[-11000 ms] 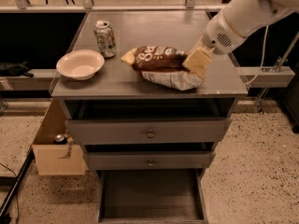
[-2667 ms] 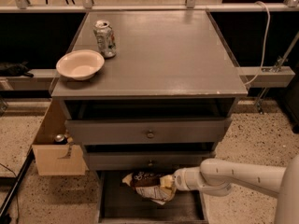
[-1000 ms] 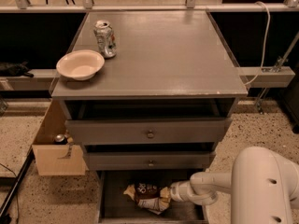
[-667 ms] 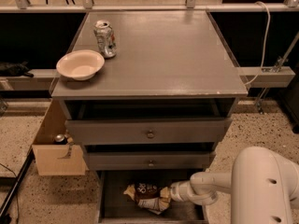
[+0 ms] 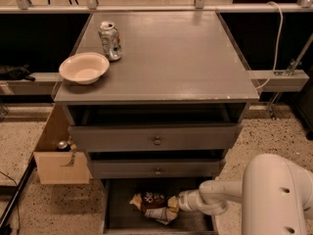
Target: Place brown chip bag into bottom drawer
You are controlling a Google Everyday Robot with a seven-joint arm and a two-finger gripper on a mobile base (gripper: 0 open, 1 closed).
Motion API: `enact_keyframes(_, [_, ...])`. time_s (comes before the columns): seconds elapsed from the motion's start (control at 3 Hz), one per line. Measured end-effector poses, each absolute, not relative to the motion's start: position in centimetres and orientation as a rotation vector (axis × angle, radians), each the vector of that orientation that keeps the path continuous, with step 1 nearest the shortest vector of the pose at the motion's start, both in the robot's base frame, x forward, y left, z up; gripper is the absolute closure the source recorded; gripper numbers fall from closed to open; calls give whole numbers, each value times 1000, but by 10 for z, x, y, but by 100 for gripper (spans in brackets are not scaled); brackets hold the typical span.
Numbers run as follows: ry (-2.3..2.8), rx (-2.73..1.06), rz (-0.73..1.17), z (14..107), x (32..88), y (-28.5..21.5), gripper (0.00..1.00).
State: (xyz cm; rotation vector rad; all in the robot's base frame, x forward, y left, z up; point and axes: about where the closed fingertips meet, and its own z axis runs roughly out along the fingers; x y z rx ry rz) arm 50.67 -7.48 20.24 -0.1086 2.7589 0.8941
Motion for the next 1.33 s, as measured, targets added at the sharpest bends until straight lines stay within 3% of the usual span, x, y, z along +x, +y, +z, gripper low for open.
enact_keyframes(0.67, [2759, -109, 894, 202, 507, -75, 5])
enact_keyframes(1.33, [2759, -109, 894, 202, 507, -75, 0])
